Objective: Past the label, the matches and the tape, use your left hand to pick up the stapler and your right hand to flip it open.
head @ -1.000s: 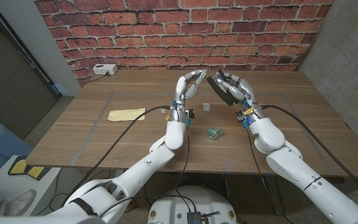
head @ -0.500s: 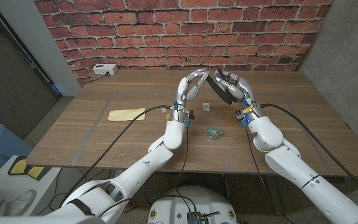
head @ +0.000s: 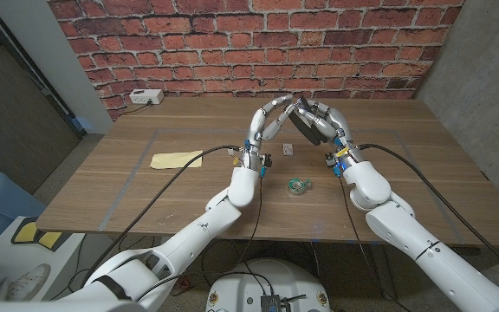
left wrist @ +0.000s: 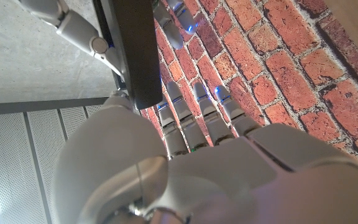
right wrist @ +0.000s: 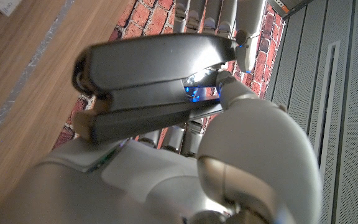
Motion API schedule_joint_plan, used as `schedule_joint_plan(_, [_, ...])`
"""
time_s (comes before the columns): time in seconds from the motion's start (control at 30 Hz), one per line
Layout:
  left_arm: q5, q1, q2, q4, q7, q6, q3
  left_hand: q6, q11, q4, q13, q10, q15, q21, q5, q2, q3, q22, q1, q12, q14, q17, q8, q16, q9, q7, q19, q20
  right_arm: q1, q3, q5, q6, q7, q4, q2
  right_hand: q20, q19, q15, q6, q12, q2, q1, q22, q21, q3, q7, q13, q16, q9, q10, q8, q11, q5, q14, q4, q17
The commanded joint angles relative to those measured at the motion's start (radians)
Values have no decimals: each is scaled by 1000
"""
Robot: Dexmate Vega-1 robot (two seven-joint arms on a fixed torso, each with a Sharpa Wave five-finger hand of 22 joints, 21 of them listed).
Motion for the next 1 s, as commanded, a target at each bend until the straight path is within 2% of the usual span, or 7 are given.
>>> schedule_joint_plan(0.03, [17, 4, 6, -2, 37, 35, 9, -52, 0, -10, 8, 15, -144, -3, 0, -16, 1, 4, -1, 8, -1, 3, 1, 13, -1, -4, 1, 3, 16, -6, -1, 11, 2, 12, 9, 3, 4, -188, 87, 7, 70, 62, 3, 3, 3, -84, 2, -1, 3, 96, -3, -101, -3, 6, 2, 4])
schedule_joint_plan(0.3, [-3, 1, -3, 19, 47, 24, 14, -94, 3, -15, 14, 35, -140, -4, -1, -22, -3, 4, -6, 21, 8, 9, 6, 24, -2, 4, 5, 4, 25, -14, 2, 8, 8, 16, 14, 4, 4, -188, 88, 8, 70, 62, 3, 3, 3, -85, 0, -3, 4, 97, -6, -103, -2, 6, 2, 4])
schedule_joint_plan(0.47, [-10, -1, -4, 23, 43, 25, 18, 20, -6, -24, 25, 64, -142, -10, 0, -16, 0, 5, -8, 44, 15, 15, 55, 31, -1, 35, 7, 5, 28, -17, 2, 9, 11, 20, 15, 5, 3, -188, 88, 9, 69, 61, 3, 2, 2, -85, -1, -3, 5, 97, -7, -102, -3, 6, 2, 5])
schedule_joint_plan(0.67, [-18, -2, -6, 23, 32, 29, 24, 117, -6, -31, 31, 95, -142, -13, -1, -15, 3, 5, -10, 60, 21, 15, 85, 36, 2, 55, 11, 6, 26, -15, 2, 17, 11, 20, 14, 4, 4, -188, 88, 9, 69, 61, 3, 3, 2, -85, -1, -4, 6, 97, -9, -103, -2, 6, 3, 6])
schedule_joint_plan(0.77, [-16, -3, -4, 21, 29, 27, 28, 192, -2, -36, 37, 160, -146, -17, -1, -13, 5, 6, -13, 87, 39, 13, 106, 45, 5, 60, 13, 7, 22, -13, 2, 20, 11, 17, 12, 4, 3, -188, 89, 9, 69, 61, 3, 3, 1, -85, -1, -4, 6, 96, -10, -103, -2, 6, 3, 7])
schedule_joint_plan(0.9, [-13, 1, 0, 8, 25, 34, 30, 275, -8, -51, 42, 242, -158, -21, 1, -5, 16, 6, -1, 112, 55, 11, 129, 55, 5, 53, 17, 0, 18, -11, 4, 22, 12, 14, 10, 5, 3, -188, 89, 10, 69, 60, 3, 2, 2, -85, 0, -5, 7, 95, -11, -103, -2, 6, 3, 7])
schedule_joint_plan(1.0, [-24, 6, 1, -1, 14, 40, 30, 323, -13, -78, 43, 287, -170, -26, 5, 30, 50, 6, 43, 118, 56, 10, 138, 59, 3, 39, 18, 1, 15, -10, 2, 24, 12, 11, 8, 4, 4, -188, 90, 10, 69, 60, 3, 3, 2, -85, -2, -6, 7, 96, -12, -104, -2, 6, 3, 7])
